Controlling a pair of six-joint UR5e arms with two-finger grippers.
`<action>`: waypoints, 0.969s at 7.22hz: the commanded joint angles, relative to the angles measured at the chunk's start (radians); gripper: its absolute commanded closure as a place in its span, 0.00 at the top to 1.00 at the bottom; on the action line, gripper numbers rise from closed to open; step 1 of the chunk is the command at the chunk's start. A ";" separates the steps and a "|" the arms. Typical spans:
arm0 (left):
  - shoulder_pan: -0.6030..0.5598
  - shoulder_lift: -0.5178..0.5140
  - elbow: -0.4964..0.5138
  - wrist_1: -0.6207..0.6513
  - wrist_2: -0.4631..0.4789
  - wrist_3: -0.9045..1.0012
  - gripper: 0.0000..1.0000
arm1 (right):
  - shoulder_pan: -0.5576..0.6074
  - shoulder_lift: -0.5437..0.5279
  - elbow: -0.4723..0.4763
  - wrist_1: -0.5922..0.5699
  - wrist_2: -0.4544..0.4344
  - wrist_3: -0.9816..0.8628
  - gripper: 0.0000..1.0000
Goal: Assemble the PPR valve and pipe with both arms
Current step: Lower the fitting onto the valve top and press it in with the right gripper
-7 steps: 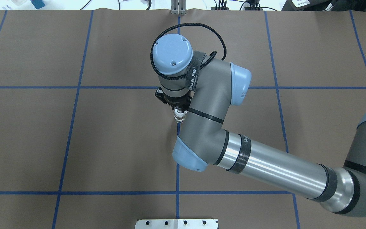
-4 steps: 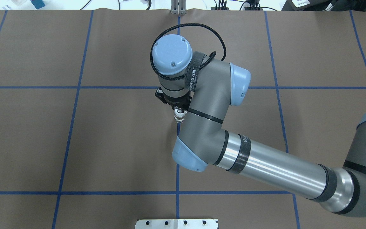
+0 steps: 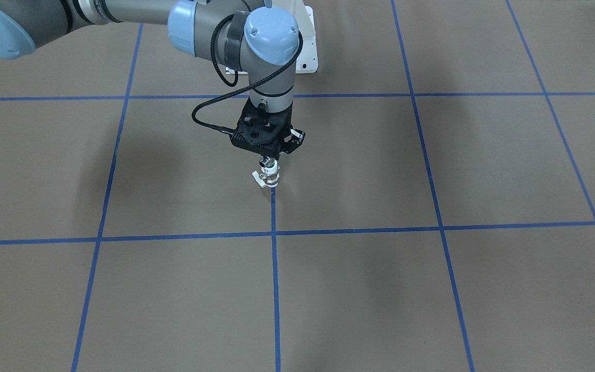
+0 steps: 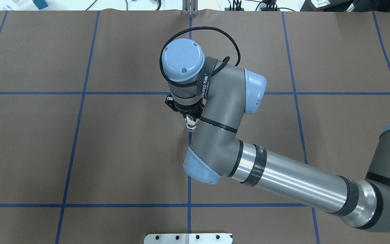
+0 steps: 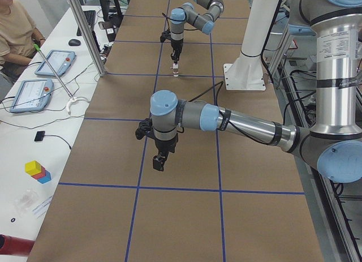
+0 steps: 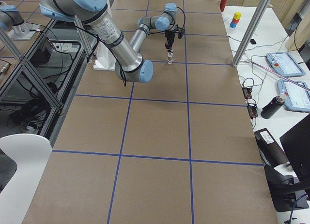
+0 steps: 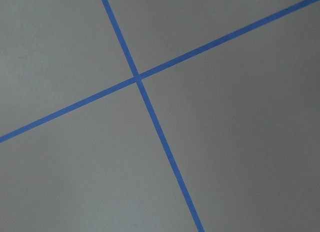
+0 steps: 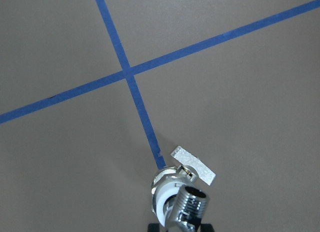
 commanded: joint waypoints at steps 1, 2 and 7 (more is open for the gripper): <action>0.000 0.000 0.003 0.000 0.000 0.000 1.00 | 0.000 -0.003 -0.001 0.000 0.000 -0.010 0.00; 0.000 0.000 0.003 0.000 0.000 0.000 1.00 | 0.000 -0.005 -0.001 0.000 0.000 -0.010 0.00; 0.000 0.000 0.006 -0.002 0.000 0.002 1.00 | 0.000 -0.006 -0.001 0.002 -0.002 -0.014 0.18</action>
